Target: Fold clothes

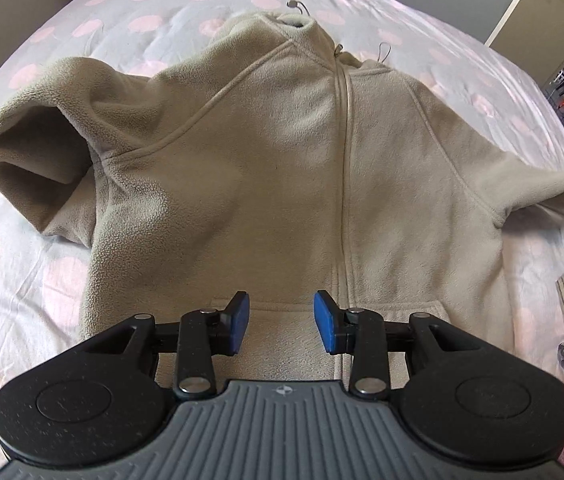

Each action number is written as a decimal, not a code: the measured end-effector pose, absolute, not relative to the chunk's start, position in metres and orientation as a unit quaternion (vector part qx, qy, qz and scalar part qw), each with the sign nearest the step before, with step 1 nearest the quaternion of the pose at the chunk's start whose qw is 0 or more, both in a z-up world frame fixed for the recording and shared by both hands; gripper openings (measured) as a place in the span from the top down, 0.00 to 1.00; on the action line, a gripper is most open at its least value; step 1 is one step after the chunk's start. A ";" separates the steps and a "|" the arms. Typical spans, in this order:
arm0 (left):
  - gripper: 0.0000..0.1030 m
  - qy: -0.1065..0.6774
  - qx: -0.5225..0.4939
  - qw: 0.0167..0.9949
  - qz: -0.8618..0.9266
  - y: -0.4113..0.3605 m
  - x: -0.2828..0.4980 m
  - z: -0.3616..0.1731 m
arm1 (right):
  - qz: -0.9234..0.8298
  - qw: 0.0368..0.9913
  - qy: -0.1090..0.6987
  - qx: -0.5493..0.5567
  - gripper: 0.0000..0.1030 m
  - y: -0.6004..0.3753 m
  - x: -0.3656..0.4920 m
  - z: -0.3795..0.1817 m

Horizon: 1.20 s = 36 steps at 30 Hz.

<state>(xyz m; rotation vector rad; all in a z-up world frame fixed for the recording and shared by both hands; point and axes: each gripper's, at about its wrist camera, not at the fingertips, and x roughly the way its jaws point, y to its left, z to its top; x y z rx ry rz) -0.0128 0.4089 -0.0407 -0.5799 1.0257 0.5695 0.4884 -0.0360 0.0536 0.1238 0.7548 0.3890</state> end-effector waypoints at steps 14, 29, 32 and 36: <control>0.67 0.467 -0.284 0.788 0.283 0.417 -0.032 -0.033 | 0.081 0.845 0.524 -0.072 0.87 -0.084 0.496 -0.065; 0.67 0.481 -0.283 0.785 0.269 0.403 -0.012 -0.045 | 0.091 0.854 0.511 0.044 0.40 -0.095 0.524 -0.038; 0.63 0.481 -0.280 0.786 0.268 0.401 -0.015 -0.042 | 0.082 0.838 0.533 0.077 0.39 -0.102 0.527 -0.061; 0.62 0.485 -0.277 0.781 0.278 0.401 -0.017 -0.042 | 0.107 0.839 0.518 0.128 0.89 -0.106 0.525 -0.050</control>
